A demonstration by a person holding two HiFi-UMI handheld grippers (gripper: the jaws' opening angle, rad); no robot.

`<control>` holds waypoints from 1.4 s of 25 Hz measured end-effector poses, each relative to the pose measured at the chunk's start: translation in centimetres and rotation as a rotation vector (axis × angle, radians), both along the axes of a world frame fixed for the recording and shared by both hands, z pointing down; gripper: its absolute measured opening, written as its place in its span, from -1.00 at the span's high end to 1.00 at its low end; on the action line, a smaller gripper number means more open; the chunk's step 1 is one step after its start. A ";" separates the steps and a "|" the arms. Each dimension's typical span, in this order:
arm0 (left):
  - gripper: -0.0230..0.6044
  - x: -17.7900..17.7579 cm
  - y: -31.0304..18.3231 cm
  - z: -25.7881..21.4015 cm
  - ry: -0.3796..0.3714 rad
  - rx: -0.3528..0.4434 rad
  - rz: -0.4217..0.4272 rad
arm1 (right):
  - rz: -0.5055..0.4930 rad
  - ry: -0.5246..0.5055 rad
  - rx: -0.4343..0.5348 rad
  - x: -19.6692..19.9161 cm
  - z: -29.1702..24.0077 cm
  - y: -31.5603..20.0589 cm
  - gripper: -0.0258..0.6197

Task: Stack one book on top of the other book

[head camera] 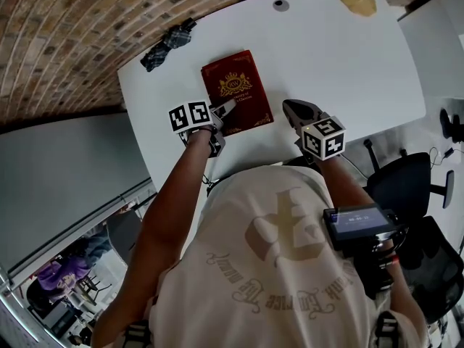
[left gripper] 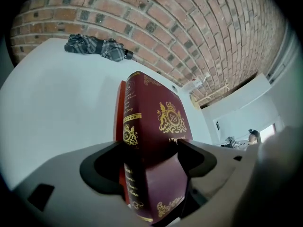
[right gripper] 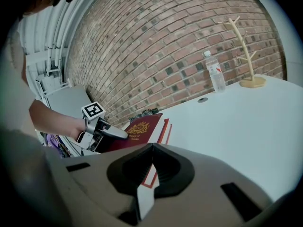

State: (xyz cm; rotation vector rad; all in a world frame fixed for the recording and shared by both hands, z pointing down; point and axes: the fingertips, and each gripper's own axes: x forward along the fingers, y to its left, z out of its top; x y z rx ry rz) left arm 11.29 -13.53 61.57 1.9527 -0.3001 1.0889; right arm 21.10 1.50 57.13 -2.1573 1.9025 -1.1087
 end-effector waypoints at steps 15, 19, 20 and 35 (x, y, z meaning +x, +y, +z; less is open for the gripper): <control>-0.22 0.0 0.0 0.3 -0.032 0.059 0.024 | -0.042 -0.003 -0.007 0.0 -0.1 -1.3 0.85; -0.27 -0.1 -0.1 0.3 -0.030 0.095 0.027 | -0.052 -0.003 -0.014 0.1 0.1 -1.5 0.85; -0.27 -0.2 -0.2 0.3 -0.027 0.100 0.023 | -0.054 -0.001 -0.014 0.1 0.0 -1.6 0.85; -0.26 -0.2 -1.1 -2.0 0.099 0.117 -0.044 | -0.032 0.046 -0.014 -0.1 -1.4 -1.9 0.85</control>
